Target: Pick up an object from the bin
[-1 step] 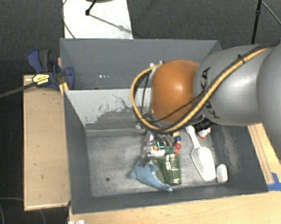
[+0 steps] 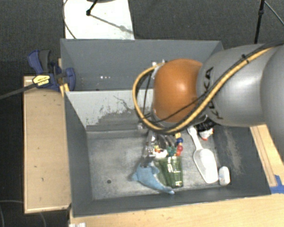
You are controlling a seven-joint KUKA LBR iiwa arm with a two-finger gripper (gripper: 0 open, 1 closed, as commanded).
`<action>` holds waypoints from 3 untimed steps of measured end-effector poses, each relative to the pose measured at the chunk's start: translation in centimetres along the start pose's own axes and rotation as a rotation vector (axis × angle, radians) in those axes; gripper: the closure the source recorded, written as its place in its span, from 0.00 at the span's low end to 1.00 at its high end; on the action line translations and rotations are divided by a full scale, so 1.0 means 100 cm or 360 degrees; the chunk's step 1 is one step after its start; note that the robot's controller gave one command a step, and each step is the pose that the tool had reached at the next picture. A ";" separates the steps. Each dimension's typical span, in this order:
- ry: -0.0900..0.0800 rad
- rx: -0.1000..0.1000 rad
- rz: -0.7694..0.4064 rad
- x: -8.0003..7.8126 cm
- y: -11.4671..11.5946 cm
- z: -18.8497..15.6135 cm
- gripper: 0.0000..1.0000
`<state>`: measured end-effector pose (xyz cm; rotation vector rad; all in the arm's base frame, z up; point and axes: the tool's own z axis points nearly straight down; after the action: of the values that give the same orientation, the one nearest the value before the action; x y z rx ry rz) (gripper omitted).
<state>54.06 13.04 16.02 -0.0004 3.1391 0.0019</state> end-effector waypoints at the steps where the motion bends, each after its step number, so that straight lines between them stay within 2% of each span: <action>1: -0.0005 0.0000 -0.0171 0.007 -0.026 0.052 0.00; 2: 0.0002 0.0000 -0.0296 0.010 -0.032 0.036 0.00; 3: -0.0010 0.0000 -0.0354 -0.006 -0.021 0.038 0.00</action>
Offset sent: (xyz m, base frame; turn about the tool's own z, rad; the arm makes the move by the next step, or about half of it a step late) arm -0.0110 -0.0326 -0.0079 -0.2187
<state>54.69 10.97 12.23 -0.3485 3.1132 0.0019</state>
